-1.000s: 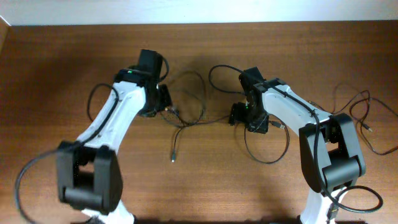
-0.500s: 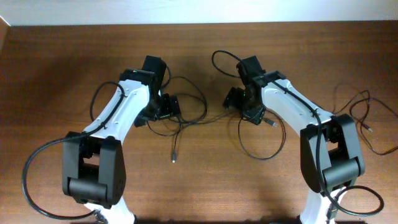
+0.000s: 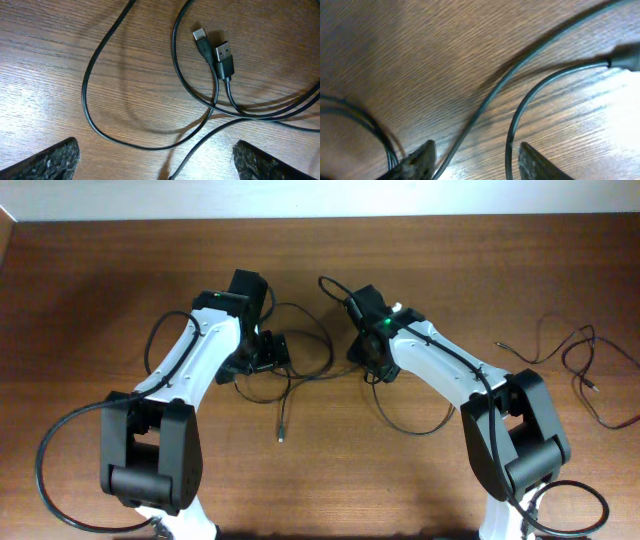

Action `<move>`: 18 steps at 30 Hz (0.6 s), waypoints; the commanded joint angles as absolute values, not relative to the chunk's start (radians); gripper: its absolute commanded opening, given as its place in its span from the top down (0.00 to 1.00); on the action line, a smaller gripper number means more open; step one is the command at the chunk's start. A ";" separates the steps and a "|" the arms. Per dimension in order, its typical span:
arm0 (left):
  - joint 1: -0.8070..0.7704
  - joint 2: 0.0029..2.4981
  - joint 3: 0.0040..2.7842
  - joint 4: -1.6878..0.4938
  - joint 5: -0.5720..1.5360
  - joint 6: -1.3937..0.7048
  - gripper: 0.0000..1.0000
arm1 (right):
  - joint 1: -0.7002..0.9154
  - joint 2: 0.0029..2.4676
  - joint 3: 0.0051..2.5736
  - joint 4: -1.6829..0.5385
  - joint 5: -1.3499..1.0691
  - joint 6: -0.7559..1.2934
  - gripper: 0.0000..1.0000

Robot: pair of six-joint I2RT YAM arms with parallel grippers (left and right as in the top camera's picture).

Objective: Untangle cables
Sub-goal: 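Move the right gripper to the center cables and grasp a strand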

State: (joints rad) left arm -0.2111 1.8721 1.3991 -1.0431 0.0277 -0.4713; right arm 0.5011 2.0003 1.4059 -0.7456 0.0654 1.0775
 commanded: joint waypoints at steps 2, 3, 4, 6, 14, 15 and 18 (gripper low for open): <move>-0.214 1.876 1.401 -1.044 0.038 -0.466 0.01 | 0.504 2.005 1.391 -0.751 0.109 1.117 0.44; -0.214 1.876 1.401 -1.044 0.038 -0.466 0.01 | 0.504 2.005 1.387 -0.751 0.109 1.121 0.44; -0.214 1.876 1.401 -1.044 0.038 -0.466 0.01 | 0.504 2.005 1.377 -0.751 0.109 1.147 0.44; -0.214 1.876 1.401 -1.044 0.038 -0.466 0.01 | 0.505 2.005 1.334 -0.715 0.108 1.195 0.44; -0.214 1.876 1.401 -1.044 0.038 -0.466 0.01 | 0.545 2.005 1.201 -0.529 0.110 1.193 0.59; -0.214 1.876 1.401 -1.044 0.038 -0.466 0.01 | 0.542 2.005 1.201 -0.535 0.115 1.194 0.59; -0.214 1.876 1.401 -1.044 0.038 -0.466 0.01 | 0.544 2.005 1.201 -0.464 0.118 1.195 0.55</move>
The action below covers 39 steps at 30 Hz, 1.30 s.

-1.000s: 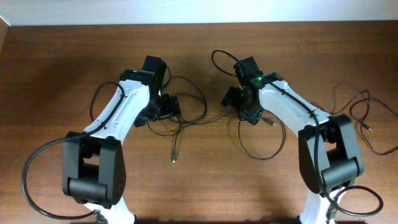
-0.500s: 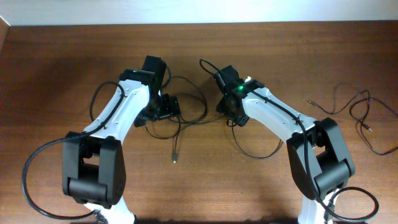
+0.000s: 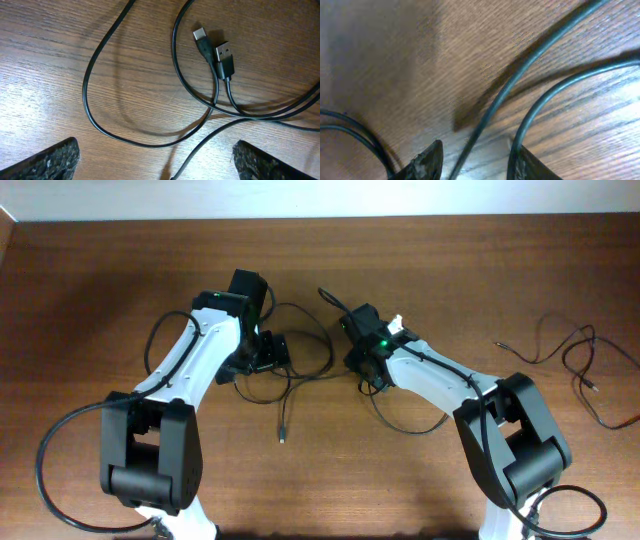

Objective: Untangle cables
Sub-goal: 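Move the right gripper to the center cables and grasp a strand, then pull the grasped strand rightward with the right gripper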

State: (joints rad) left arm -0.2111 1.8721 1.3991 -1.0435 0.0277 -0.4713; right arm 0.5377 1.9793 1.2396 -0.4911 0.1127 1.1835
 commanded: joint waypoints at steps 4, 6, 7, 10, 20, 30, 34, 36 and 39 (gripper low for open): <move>-0.214 1.876 1.401 -1.044 0.038 -0.466 0.01 | 0.544 2.010 1.200 -0.440 0.118 1.195 0.55; -0.214 1.876 1.401 -1.044 0.038 -0.466 0.01 | 0.544 2.032 1.200 -0.436 0.118 1.195 0.56; -0.214 1.876 1.401 -1.044 0.038 -0.466 0.01 | 0.544 2.056 1.200 -0.437 0.118 1.195 0.56; -0.214 1.876 1.401 -1.044 0.038 -0.466 0.01 | 0.544 2.123 1.201 -0.439 0.109 1.194 0.61; -0.214 1.876 1.401 -1.044 0.038 -0.466 0.01 | 0.410 1.889 1.296 -0.472 -0.476 0.529 0.96; -0.214 1.876 1.401 -1.044 0.038 -0.466 0.01 | 0.220 1.687 1.323 -0.543 -0.998 0.448 0.96; -0.214 1.876 1.401 -1.044 0.038 -0.466 0.01 | 0.222 1.731 1.276 -0.544 -0.972 0.448 0.96; -0.214 1.876 1.401 -1.044 0.038 -0.466 0.01 | 0.219 1.743 1.236 -0.547 -0.973 0.448 0.96; -0.214 1.876 1.401 -1.044 0.038 -0.466 0.01 | 0.171 1.745 1.191 -0.575 -0.976 0.416 0.96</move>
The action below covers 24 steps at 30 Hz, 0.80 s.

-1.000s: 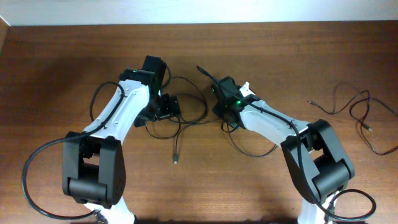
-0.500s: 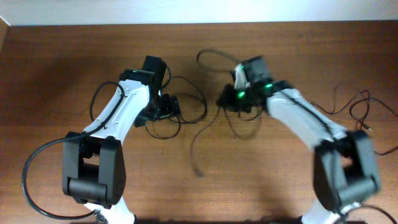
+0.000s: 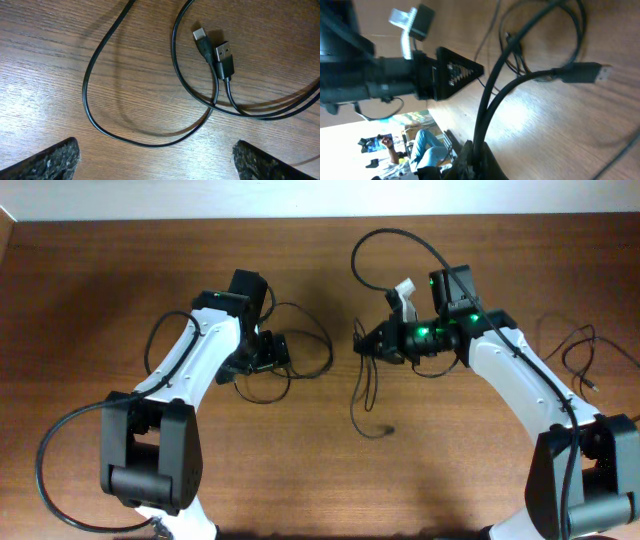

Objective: Untangle cables
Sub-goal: 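Pull the grasped strand rightward with the right gripper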

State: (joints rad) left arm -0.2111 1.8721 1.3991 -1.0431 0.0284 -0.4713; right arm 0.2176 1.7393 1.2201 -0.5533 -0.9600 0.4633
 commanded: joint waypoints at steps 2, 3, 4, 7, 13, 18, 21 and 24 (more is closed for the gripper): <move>-0.214 1.876 1.401 -1.044 0.038 -0.466 0.01 | 0.109 1.747 1.178 -0.627 -0.973 0.348 0.95; -0.214 1.876 1.401 -1.044 0.038 -0.466 0.01 | 0.074 1.748 1.176 -0.674 -0.955 0.308 0.94; -0.214 1.876 1.401 -1.044 0.038 -0.466 0.01 | 0.059 1.748 1.176 -0.710 -0.925 0.278 0.94; -0.214 1.876 1.401 -1.044 0.038 -0.466 0.01 | 0.052 1.748 1.176 -0.813 -0.742 0.239 0.92; -0.214 1.876 1.401 -1.044 0.038 -0.466 0.01 | 0.075 1.748 1.175 -0.833 -0.492 0.240 0.40; -0.214 1.876 1.401 -1.044 0.038 -0.466 0.01 | 0.075 1.748 1.175 -0.887 -0.303 0.240 0.14; -0.214 1.876 1.401 -1.044 0.038 -0.466 0.01 | 0.075 1.748 1.174 -0.909 -0.201 0.241 0.04; -0.214 1.876 1.401 -1.044 0.038 -0.466 0.01 | 0.075 1.748 1.174 -0.967 -0.171 0.243 0.01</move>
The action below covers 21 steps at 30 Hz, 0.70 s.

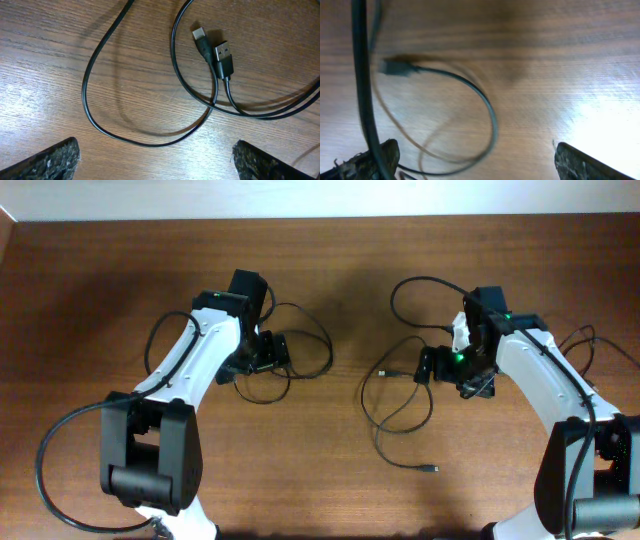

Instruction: Untangle cables

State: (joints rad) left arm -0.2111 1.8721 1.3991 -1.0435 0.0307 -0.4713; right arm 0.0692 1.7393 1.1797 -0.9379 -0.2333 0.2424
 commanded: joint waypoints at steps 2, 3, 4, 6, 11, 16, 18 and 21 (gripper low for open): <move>-0.214 1.876 1.401 -1.044 0.038 -0.466 0.01 | 0.075 1.748 1.174 -1.016 -0.167 0.243 0.02; -0.214 1.876 1.401 -1.044 0.038 -0.466 0.01 | 0.075 1.748 1.174 -1.037 -0.147 0.243 0.01; -0.214 1.876 1.401 -1.044 0.038 -0.466 0.01 | 0.075 1.748 1.174 -1.051 -0.133 0.242 0.02; -0.214 1.876 1.401 -1.044 0.038 -0.466 0.01 | 0.075 1.747 1.188 -1.089 -0.134 0.239 0.01; -0.214 1.876 1.401 -1.044 0.038 -0.466 0.01 | 0.084 1.745 1.386 -1.274 -0.207 0.129 0.02; -0.214 1.876 1.401 -1.044 0.038 -0.466 0.01 | 0.116 1.746 1.414 -1.383 -0.306 0.082 0.02; -0.214 1.876 1.401 -1.044 0.038 -0.466 0.01 | 0.118 1.746 1.396 -1.379 -0.401 0.086 0.02; -0.214 1.876 1.401 -1.044 0.038 -0.466 0.01 | 0.118 1.746 1.366 -1.371 -0.471 0.172 0.02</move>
State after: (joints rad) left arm -0.2111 1.8721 1.3991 -1.0435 0.0307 -0.4713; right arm 0.1123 1.7458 1.3964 -1.3777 -0.3843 0.1074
